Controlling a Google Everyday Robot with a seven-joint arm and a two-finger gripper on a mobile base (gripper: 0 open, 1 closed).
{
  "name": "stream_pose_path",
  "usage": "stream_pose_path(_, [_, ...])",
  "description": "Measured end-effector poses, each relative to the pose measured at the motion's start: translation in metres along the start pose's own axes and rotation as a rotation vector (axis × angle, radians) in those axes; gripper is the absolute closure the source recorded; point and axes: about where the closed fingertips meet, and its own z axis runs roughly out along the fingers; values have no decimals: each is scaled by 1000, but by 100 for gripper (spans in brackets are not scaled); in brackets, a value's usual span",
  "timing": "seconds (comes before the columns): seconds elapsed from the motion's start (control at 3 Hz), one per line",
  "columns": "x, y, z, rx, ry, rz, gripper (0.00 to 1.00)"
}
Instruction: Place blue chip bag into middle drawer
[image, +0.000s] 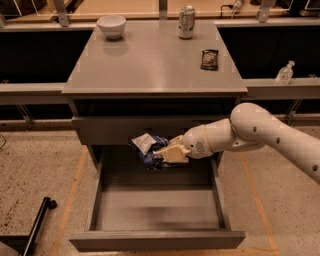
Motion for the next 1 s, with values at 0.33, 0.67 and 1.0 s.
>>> stream_pose_path(0.33, [61,-34,23,20,33,80,100])
stream_pose_path(0.67, [86,-54,30,57,27,116,100])
stream_pose_path(1.0, [87,-56,31,60,25,119,100])
